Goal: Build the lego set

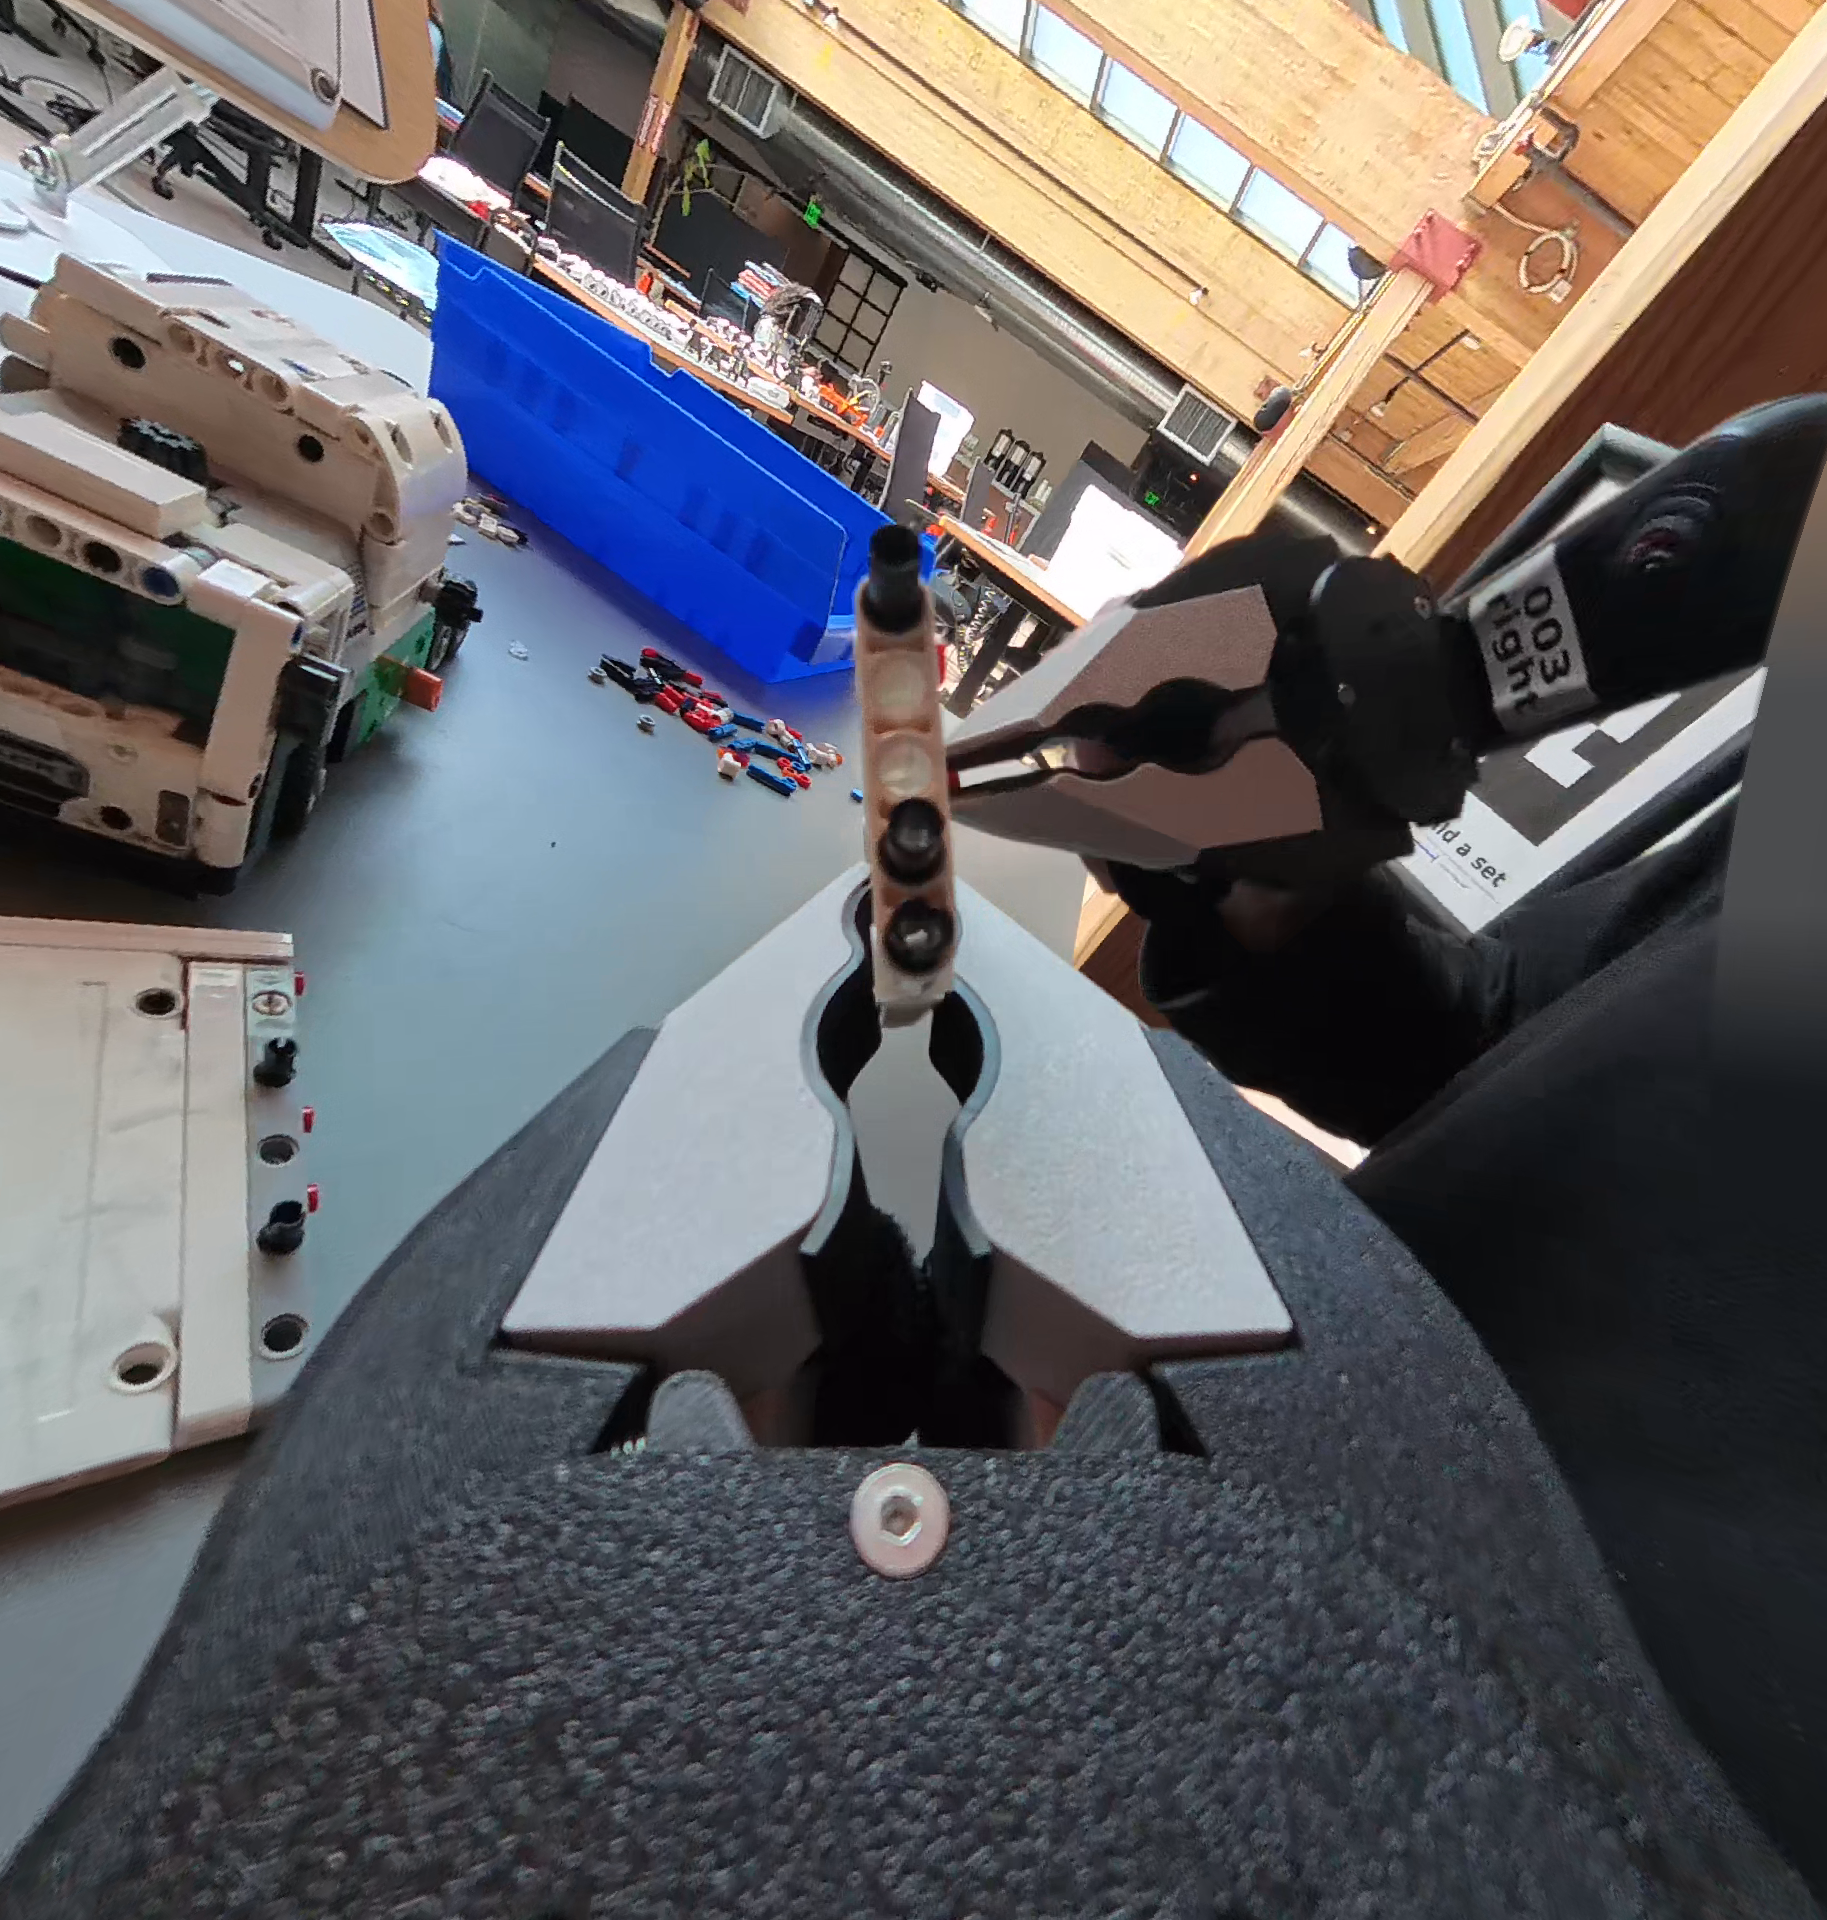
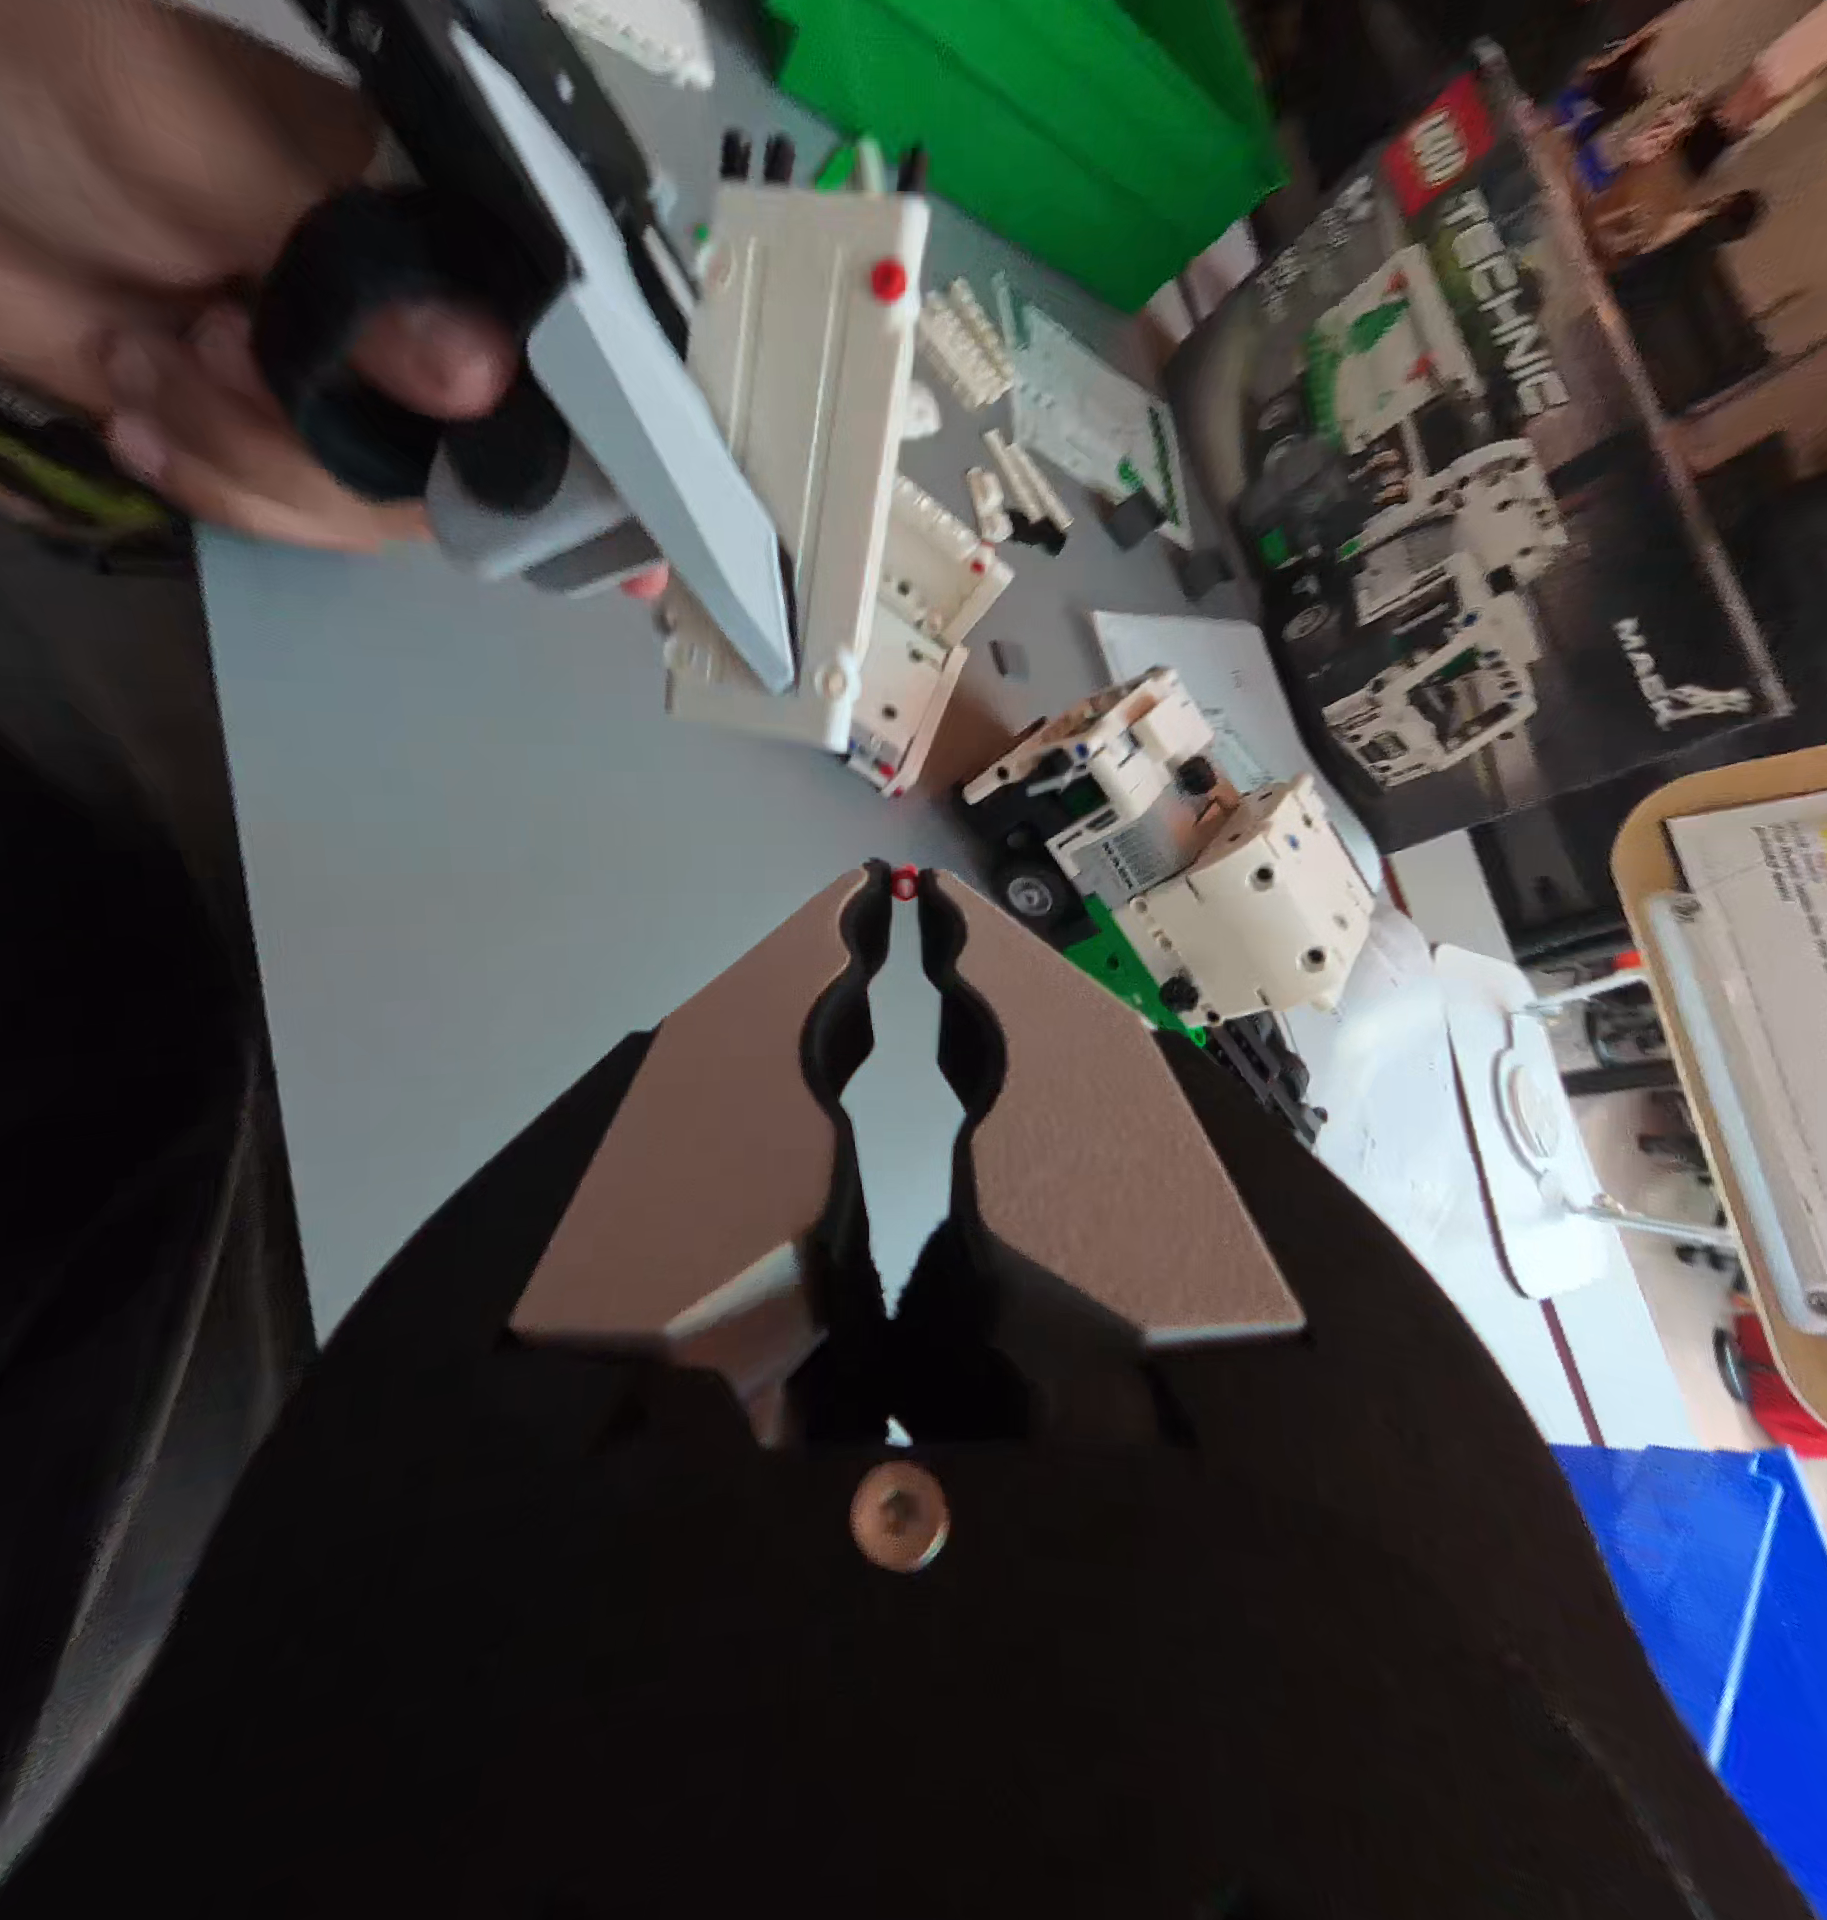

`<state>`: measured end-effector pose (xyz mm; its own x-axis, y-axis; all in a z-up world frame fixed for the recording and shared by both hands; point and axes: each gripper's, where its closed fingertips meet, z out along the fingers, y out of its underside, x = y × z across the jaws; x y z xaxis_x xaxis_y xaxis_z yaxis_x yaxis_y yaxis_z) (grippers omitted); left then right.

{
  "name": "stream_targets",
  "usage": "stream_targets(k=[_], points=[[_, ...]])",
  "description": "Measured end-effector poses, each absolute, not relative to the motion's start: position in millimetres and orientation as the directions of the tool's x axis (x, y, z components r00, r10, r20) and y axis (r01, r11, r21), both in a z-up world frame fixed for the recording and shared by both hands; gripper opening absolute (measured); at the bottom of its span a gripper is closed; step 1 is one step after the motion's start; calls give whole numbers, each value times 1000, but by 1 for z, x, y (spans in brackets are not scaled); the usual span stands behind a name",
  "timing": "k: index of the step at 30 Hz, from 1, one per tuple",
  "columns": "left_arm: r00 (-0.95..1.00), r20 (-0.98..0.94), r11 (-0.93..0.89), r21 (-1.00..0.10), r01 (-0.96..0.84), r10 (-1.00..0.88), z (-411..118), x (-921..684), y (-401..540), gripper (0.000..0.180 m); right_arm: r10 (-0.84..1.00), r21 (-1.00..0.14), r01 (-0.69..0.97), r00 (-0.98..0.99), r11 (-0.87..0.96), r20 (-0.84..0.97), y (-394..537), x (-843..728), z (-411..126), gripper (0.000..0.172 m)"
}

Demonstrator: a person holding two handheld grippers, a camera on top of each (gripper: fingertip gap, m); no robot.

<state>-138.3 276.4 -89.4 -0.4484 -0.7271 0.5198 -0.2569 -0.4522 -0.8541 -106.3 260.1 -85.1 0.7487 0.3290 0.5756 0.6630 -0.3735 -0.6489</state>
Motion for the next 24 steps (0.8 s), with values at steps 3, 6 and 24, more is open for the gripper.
stream_targets(k=[3, 6, 24], points=[[-413, 509, -443, -861, -251, -755, -92, -136, 279, 0, 213, -815, 459, 888, -354, 408, 274, -126, -85, 3], [-377, 472, -419, -882, -218, -797, -91, -135, 282, 0, 132, -922, 256, 965, -291, 227, 274, -133, -77, 3], [-242, 206, -227, -972, 59, -948, -66, -142, 276, 0, 7, -997, -63, 998, -45, -64, 283, -142, -53, 3]])
